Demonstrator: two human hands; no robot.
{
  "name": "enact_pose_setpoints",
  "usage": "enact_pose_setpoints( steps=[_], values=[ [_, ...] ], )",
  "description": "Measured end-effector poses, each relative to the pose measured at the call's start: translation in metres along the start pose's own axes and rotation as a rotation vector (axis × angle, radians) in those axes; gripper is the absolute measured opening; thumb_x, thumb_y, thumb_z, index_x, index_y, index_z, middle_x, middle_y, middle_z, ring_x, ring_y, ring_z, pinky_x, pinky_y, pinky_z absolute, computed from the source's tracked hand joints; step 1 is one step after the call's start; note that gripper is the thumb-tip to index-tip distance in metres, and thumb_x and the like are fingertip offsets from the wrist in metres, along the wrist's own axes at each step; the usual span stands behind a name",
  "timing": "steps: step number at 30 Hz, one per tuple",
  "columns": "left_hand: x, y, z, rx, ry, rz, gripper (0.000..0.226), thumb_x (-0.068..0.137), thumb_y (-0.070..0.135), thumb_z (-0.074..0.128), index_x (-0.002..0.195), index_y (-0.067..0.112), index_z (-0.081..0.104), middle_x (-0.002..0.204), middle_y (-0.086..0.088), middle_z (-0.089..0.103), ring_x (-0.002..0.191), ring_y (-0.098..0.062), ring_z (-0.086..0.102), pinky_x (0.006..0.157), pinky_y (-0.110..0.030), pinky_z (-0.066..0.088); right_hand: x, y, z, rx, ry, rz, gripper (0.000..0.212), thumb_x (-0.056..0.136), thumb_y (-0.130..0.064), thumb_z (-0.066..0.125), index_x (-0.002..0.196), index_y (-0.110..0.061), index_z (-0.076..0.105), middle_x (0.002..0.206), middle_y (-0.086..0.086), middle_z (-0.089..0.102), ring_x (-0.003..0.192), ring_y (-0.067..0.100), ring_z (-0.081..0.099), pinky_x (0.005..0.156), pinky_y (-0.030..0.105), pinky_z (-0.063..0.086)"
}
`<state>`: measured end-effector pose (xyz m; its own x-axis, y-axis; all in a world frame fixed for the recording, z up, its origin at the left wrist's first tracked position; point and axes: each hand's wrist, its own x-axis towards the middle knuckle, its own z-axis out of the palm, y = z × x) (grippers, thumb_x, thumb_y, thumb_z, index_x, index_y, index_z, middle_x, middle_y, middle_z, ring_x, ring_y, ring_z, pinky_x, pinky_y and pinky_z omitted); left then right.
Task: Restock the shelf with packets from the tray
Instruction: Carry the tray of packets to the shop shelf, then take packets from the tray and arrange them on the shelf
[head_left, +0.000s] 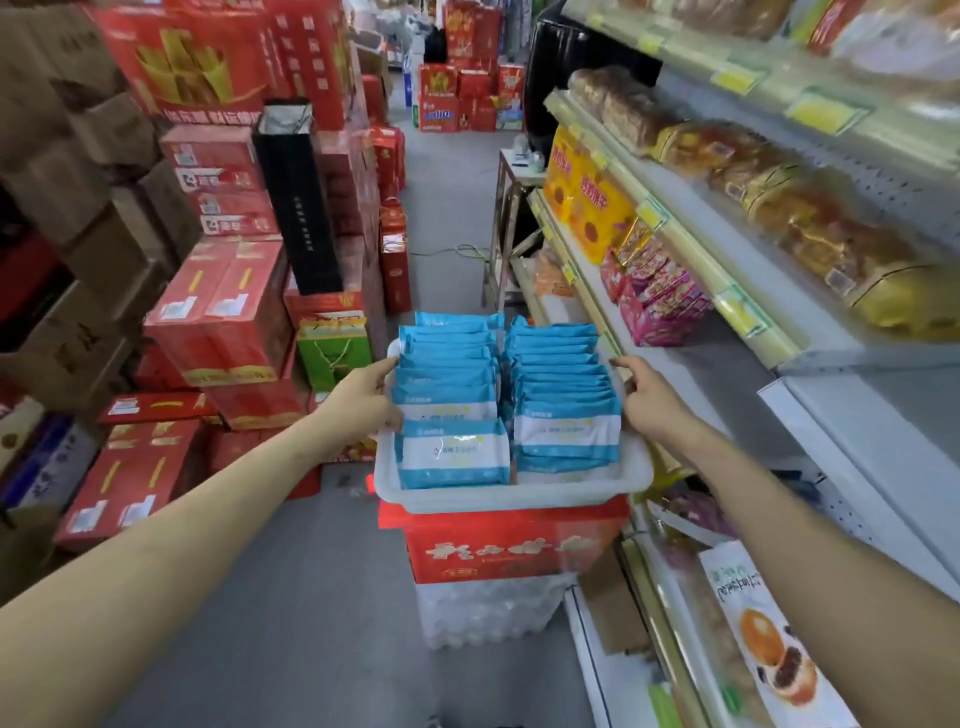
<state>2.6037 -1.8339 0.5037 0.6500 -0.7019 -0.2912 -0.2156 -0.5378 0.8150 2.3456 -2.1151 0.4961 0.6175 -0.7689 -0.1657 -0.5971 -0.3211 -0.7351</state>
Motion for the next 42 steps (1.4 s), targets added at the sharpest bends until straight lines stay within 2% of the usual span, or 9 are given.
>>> enact_pose_setpoints(
  steps=[3, 8, 11, 13, 23, 32, 37, 40, 42],
  values=[
    [0.022, 0.001, 0.013, -0.016, 0.033, -0.04, 0.11, 0.061, -0.002, 0.067, 0.161, 0.026, 0.033, 0.143, -0.002, 0.058, 0.118, -0.029, 0.064, 0.093, -0.05, 0.06, 0.027, 0.007, 0.001, -0.004, -0.011, 0.02, 0.066, 0.097, -0.013, 0.065, 0.156, -0.02, 0.035, 0.104, -0.006, 0.052, 0.106, 0.021, 0.053, 0.077, 0.03, 0.048],
    [0.038, -0.006, 0.037, -0.038, 0.075, -0.119, 0.107, 0.061, -0.006, 0.063, 0.16, 0.021, 0.035, 0.14, -0.006, 0.058, 0.121, -0.028, 0.06, 0.099, -0.046, 0.056, 0.055, 0.026, 0.005, -0.014, -0.076, 0.04, 0.075, 0.08, -0.04, 0.07, 0.148, -0.038, 0.038, 0.135, -0.003, 0.061, 0.12, 0.022, 0.061, 0.102, 0.048, 0.053],
    [0.046, -0.018, 0.043, -0.048, 0.104, -0.156, 0.105, 0.061, -0.003, 0.061, 0.16, 0.02, 0.036, 0.135, -0.007, 0.062, 0.111, -0.025, 0.064, 0.088, -0.038, 0.058, 0.057, 0.033, 0.014, 0.004, -0.117, 0.022, 0.069, 0.091, -0.024, 0.069, 0.152, -0.033, 0.037, 0.144, -0.002, 0.056, 0.125, 0.02, 0.056, 0.105, 0.044, 0.05],
    [0.048, -0.027, 0.046, -0.034, 0.103, -0.175, 0.103, 0.063, -0.004, 0.06, 0.16, 0.021, 0.035, 0.142, -0.007, 0.06, 0.118, -0.026, 0.063, 0.095, -0.041, 0.057, 0.054, 0.04, 0.022, -0.011, -0.143, 0.031, 0.067, 0.096, -0.018, 0.065, 0.153, -0.034, 0.033, 0.145, -0.001, 0.056, 0.126, 0.022, 0.057, 0.103, 0.044, 0.052],
    [0.036, -0.042, 0.053, 0.06, 0.038, -0.15, 0.091, 0.084, -0.014, 0.057, 0.163, 0.02, 0.027, 0.156, -0.005, 0.049, 0.139, -0.027, 0.05, 0.104, -0.043, 0.053, 0.044, 0.052, 0.03, -0.048, -0.184, 0.038, 0.076, 0.094, -0.026, 0.073, 0.156, -0.034, 0.029, 0.144, -0.003, 0.056, 0.121, 0.018, 0.058, 0.101, 0.045, 0.054],
    [0.02, -0.047, 0.055, 0.229, 0.036, -0.03, 0.073, 0.091, 0.01, 0.069, 0.157, 0.024, 0.041, 0.146, -0.003, 0.056, 0.13, -0.028, 0.057, 0.1, -0.042, 0.055, 0.019, 0.056, 0.031, -0.167, -0.164, -0.002, 0.088, 0.091, -0.024, 0.077, 0.162, -0.027, 0.025, 0.165, -0.002, 0.033, 0.148, 0.022, 0.039, 0.114, 0.037, 0.039],
    [0.014, -0.045, 0.064, 0.291, 0.031, 0.017, 0.07, 0.098, 0.012, 0.064, 0.161, 0.021, 0.033, 0.155, -0.009, 0.049, 0.136, -0.029, 0.051, 0.101, -0.038, 0.051, -0.003, 0.051, 0.015, -0.144, -0.026, -0.014, 0.062, 0.095, -0.015, 0.07, 0.152, -0.018, 0.043, 0.143, 0.005, 0.057, 0.115, 0.019, 0.058, 0.093, 0.033, 0.048],
    [0.009, -0.049, 0.068, 0.281, 0.091, 0.069, 0.06, 0.1, 0.013, 0.059, 0.157, 0.02, 0.04, 0.151, -0.01, 0.053, 0.133, -0.029, 0.054, 0.095, -0.035, 0.049, -0.01, 0.046, 0.004, -0.241, 0.075, -0.093, 0.053, 0.097, -0.011, 0.061, 0.147, -0.021, 0.05, 0.14, 0.005, 0.054, 0.121, 0.022, 0.058, 0.101, 0.042, 0.052],
    [0.003, -0.055, 0.072, 0.318, 0.144, 0.104, 0.057, 0.1, 0.017, 0.058, 0.155, 0.018, 0.042, 0.16, -0.012, 0.041, 0.145, -0.034, 0.04, 0.113, -0.043, 0.041, -0.015, 0.042, 0.006, -0.309, 0.111, -0.252, 0.039, 0.098, -0.011, 0.059, 0.136, -0.022, 0.058, 0.132, 0.0, 0.055, 0.119, 0.019, 0.058, 0.099, 0.04, 0.053]
  ],
)
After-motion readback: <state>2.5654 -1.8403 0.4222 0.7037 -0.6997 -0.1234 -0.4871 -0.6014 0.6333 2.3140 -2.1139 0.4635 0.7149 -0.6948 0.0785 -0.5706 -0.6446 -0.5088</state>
